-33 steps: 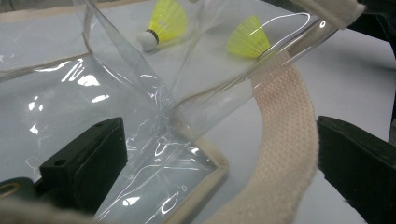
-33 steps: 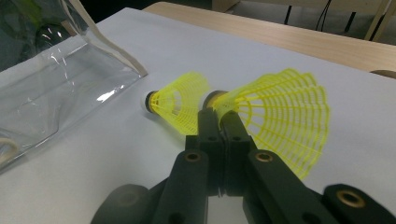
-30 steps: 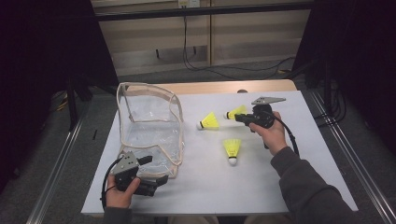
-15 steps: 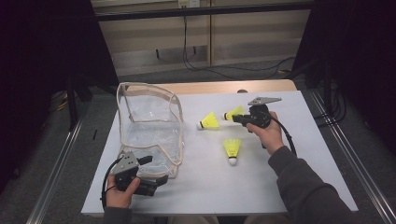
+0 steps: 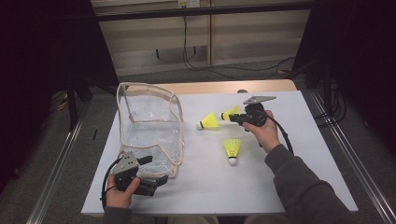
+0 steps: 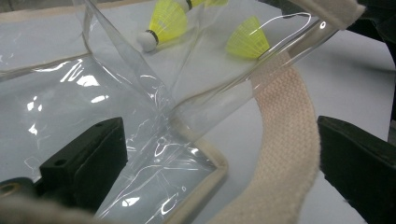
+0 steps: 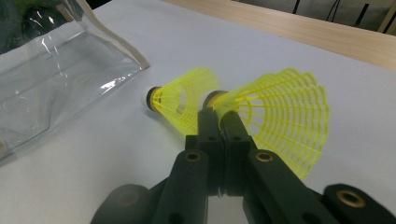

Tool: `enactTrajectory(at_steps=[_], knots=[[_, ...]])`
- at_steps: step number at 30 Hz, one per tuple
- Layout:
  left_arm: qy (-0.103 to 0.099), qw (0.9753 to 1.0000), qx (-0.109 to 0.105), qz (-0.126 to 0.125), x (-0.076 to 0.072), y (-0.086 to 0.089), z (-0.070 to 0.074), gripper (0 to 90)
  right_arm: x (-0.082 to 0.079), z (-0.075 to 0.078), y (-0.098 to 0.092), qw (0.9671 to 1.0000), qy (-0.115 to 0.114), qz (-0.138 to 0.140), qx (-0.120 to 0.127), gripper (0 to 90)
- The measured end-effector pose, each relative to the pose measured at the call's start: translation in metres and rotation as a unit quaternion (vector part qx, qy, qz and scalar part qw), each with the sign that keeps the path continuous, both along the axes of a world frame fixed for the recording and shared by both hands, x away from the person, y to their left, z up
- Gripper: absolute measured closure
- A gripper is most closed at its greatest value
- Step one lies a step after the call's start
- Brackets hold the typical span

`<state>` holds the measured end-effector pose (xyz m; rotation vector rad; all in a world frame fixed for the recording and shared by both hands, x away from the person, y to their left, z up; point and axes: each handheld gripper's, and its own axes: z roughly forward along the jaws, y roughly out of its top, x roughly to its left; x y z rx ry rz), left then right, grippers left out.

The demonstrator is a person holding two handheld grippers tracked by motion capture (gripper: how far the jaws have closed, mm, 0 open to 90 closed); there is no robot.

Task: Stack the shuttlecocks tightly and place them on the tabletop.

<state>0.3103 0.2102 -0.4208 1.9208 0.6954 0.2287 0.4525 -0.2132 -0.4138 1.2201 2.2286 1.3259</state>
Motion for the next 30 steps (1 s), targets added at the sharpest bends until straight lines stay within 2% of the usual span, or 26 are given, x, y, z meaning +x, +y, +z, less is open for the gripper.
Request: enactTrajectory(at_steps=[30], knots=[[-0.002, 1.0000, -0.001, 0.000, 0.0002, 0.0001, -0.0006, 3.5, 0.0053, -0.0048, 0.0100, 0.9999, 0.007, 0.011, -0.004, 88.4]])
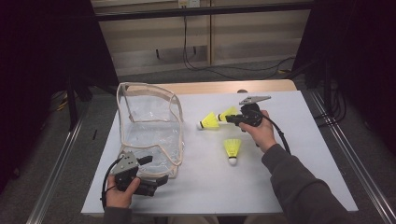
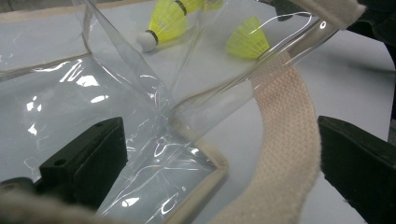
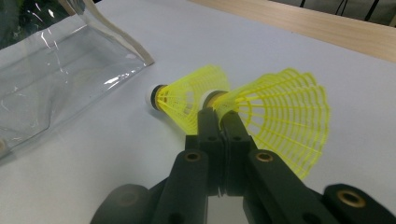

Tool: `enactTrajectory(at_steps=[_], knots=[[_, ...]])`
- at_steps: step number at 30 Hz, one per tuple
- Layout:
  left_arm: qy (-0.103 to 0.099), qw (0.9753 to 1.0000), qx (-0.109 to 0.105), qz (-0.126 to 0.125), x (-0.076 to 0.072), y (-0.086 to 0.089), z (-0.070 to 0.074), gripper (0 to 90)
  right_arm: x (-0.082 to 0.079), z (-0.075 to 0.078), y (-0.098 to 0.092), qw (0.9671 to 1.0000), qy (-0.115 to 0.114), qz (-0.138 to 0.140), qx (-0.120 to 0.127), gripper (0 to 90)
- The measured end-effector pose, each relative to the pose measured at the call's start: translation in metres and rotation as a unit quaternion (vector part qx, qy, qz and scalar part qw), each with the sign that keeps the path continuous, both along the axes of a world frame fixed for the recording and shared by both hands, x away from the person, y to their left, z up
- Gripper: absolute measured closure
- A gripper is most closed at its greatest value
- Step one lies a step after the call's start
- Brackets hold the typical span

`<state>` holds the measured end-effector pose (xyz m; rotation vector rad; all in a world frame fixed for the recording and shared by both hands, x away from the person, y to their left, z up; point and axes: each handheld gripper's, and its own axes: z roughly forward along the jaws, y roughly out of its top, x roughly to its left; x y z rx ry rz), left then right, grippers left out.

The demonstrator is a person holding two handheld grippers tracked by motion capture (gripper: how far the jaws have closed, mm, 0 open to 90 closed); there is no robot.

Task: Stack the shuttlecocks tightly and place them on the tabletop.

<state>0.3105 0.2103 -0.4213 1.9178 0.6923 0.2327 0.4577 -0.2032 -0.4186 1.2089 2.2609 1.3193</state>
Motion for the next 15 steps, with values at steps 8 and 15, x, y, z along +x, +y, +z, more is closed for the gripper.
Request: enactTrajectory(at_steps=[8, 15], knots=[[0.001, 1.0000, -0.001, 0.000, -0.0003, 0.0000, 0.0000, 3.6, 0.0007, -0.0006, 0.0000, 1.0000, 0.000, 0.000, -0.005, 88.4], [0.001, 1.0000, -0.003, 0.000, -0.0005, -0.0003, -0.0003, 3.6, 0.0003, -0.0016, 0.0017, 1.0000, 0.004, 0.005, -0.004, 88.4]])
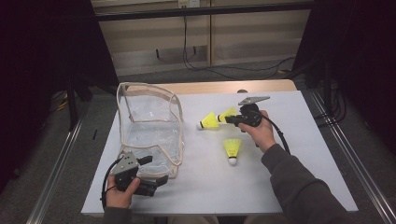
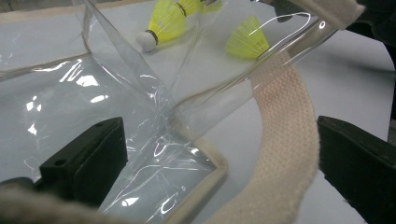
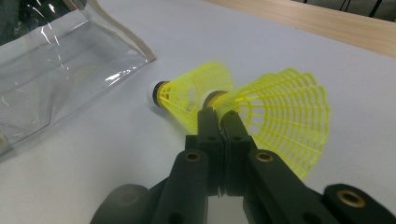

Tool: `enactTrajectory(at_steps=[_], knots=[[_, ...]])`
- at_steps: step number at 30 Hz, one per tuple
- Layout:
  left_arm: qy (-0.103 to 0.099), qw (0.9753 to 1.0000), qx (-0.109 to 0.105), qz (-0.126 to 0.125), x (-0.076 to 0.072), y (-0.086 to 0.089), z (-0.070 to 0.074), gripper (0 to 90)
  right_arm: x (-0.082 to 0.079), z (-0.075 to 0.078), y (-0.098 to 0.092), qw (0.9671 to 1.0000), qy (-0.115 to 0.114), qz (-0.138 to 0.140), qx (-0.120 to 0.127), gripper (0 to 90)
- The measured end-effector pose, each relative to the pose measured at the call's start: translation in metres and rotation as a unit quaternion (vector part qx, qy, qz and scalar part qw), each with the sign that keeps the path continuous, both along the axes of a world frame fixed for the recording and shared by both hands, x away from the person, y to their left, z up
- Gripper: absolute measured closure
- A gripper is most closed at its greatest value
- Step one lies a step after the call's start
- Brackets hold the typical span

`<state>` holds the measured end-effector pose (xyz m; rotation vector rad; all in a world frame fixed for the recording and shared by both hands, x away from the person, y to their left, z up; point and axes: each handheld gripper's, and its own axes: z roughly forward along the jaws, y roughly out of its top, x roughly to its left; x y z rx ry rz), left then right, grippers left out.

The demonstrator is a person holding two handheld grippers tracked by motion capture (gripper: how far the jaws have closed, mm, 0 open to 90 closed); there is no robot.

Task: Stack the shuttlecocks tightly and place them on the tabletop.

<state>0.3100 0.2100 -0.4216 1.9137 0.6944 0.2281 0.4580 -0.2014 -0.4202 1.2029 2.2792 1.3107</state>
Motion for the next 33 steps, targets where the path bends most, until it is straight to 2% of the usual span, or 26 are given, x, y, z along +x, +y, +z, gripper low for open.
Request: enactTrajectory(at_steps=[33], knots=[[-0.001, 1.0000, 0.006, 0.001, 0.000, 0.000, 0.001, 3.7, -0.014, -0.002, 0.008, 0.9992, 0.013, 0.039, -0.002, 88.4]])
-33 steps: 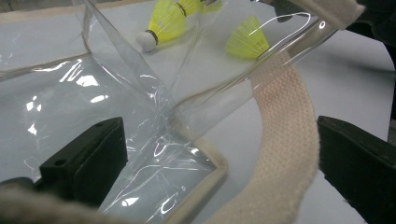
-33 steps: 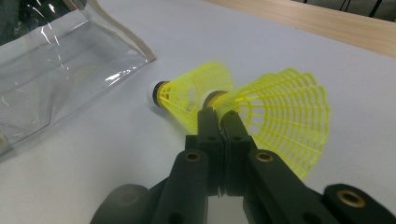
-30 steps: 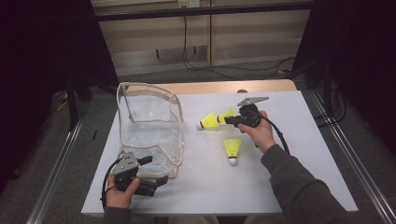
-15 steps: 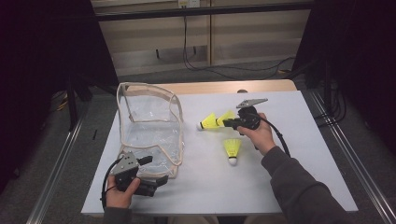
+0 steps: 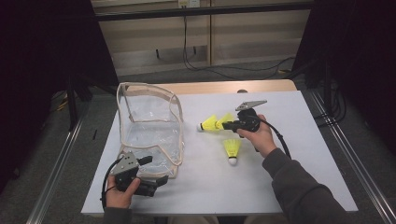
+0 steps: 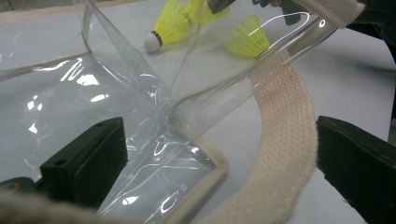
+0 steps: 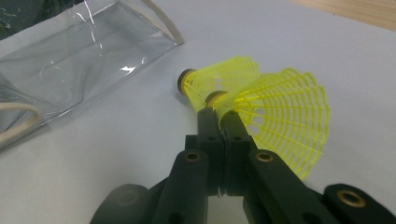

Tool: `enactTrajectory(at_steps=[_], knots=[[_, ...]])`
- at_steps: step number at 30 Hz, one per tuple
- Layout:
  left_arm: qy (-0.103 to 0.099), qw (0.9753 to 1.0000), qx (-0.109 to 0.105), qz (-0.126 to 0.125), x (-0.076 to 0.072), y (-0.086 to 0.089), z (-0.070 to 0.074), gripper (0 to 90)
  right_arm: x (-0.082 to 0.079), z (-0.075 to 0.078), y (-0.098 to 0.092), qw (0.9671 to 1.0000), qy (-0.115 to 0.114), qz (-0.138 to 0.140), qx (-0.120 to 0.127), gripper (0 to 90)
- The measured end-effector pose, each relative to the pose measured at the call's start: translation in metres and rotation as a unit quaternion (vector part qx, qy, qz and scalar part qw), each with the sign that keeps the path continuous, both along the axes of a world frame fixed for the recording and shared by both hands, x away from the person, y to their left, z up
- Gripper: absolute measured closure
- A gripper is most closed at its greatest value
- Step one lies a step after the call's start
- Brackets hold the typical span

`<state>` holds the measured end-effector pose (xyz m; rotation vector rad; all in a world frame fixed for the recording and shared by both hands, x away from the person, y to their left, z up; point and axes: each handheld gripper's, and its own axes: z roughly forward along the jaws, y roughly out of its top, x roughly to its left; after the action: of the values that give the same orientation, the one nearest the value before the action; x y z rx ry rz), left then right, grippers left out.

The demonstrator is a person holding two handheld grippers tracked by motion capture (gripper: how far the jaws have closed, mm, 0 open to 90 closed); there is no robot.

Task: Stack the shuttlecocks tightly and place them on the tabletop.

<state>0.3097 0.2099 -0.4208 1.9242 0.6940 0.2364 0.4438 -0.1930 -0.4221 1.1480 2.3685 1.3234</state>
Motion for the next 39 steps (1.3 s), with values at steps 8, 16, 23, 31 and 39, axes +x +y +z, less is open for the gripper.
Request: enactTrajectory(at_steps=[8, 16, 23, 31, 39], knots=[[0.000, 1.0000, 0.000, -0.001, 0.0000, 0.0003, 0.0001, 3.6, -0.0020, 0.0021, 0.0014, 1.0000, 0.002, 0.003, 0.009, 88.3], [0.000, 1.0000, -0.002, 0.000, 0.0001, 0.0000, -0.0002, 3.7, -0.0022, 0.0017, 0.0003, 0.9999, 0.004, 0.004, 0.011, 88.3], [0.000, 1.0000, -0.002, 0.001, 0.0000, -0.0002, -0.0002, 3.7, -0.0035, -0.0001, 0.0024, 0.9999, 0.006, 0.009, 0.011, 88.3], [0.001, 1.0000, -0.003, 0.001, 0.0000, -0.0003, -0.0005, 3.7, -0.0018, -0.0025, 0.0049, 0.9998, 0.009, 0.011, 0.011, 88.3], [0.001, 1.0000, -0.004, 0.000, 0.0003, -0.0002, -0.0008, 3.6, 0.0030, -0.0055, 0.0018, 0.9998, 0.013, 0.004, 0.014, 88.3]])
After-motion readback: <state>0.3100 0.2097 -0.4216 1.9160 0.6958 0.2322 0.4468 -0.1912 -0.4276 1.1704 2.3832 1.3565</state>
